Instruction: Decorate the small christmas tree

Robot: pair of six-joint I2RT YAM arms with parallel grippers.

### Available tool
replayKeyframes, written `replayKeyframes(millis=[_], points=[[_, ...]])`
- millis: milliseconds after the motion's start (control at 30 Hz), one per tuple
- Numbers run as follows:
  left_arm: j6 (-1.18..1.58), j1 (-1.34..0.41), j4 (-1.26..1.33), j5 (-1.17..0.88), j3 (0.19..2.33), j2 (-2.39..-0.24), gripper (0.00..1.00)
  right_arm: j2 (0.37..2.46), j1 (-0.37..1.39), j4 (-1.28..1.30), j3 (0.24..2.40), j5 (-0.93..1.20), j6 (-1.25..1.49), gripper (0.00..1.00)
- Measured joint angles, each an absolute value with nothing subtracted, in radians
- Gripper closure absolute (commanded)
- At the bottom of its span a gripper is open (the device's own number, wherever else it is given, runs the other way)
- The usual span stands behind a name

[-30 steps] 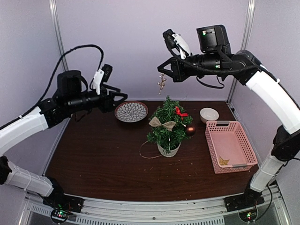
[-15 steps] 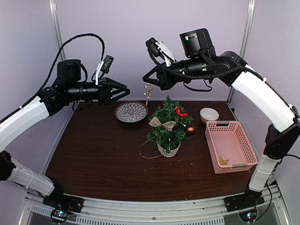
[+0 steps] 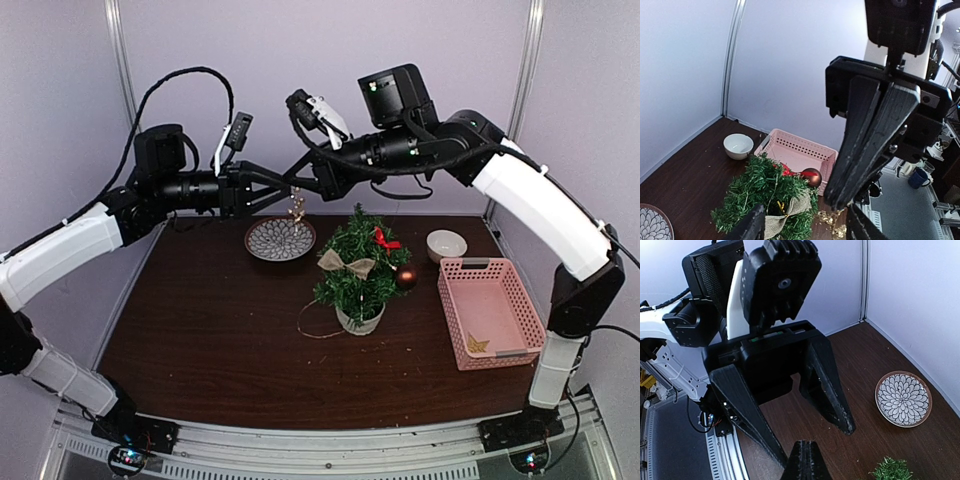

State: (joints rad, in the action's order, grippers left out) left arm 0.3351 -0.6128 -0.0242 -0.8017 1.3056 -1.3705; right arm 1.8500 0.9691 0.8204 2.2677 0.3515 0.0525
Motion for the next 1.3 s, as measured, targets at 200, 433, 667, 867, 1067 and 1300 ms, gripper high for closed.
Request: replayKeyframes(millis=[200, 433, 667, 867, 1067, 1300], points=[[0.362, -0.619, 0.046, -0.869, 1.306, -1.412, 0.47, 1.863, 0.969, 0.818, 2.287, 0.36, 0.052, 1.0], [0.395, -0.623, 0.103, -0.915, 1.306, -1.446, 0.69, 1.865, 0.969, 0.817, 2.288, 0.363, 0.052, 1.0], [0.417, -0.628, 0.166, -0.956, 1.305, -1.449, 0.94, 1.865, 0.968, 0.801, 2.293, 0.357, 0.051, 1.0], [0.418, -0.63, 0.195, -0.967, 1.294, -1.448, 1.0, 1.865, 0.967, 0.793, 2.296, 0.35, 0.053, 0.66], [0.418, -0.63, 0.21, -0.942, 1.267, -1.436, 1.0, 1.864, 0.967, 0.773, 2.296, 0.338, 0.073, 0.25], [0.438, -0.623, 0.244, -0.815, 1.235, -1.405, 1.0, 1.783, 0.912, 0.729, 2.187, 0.345, 0.113, 0.21]])
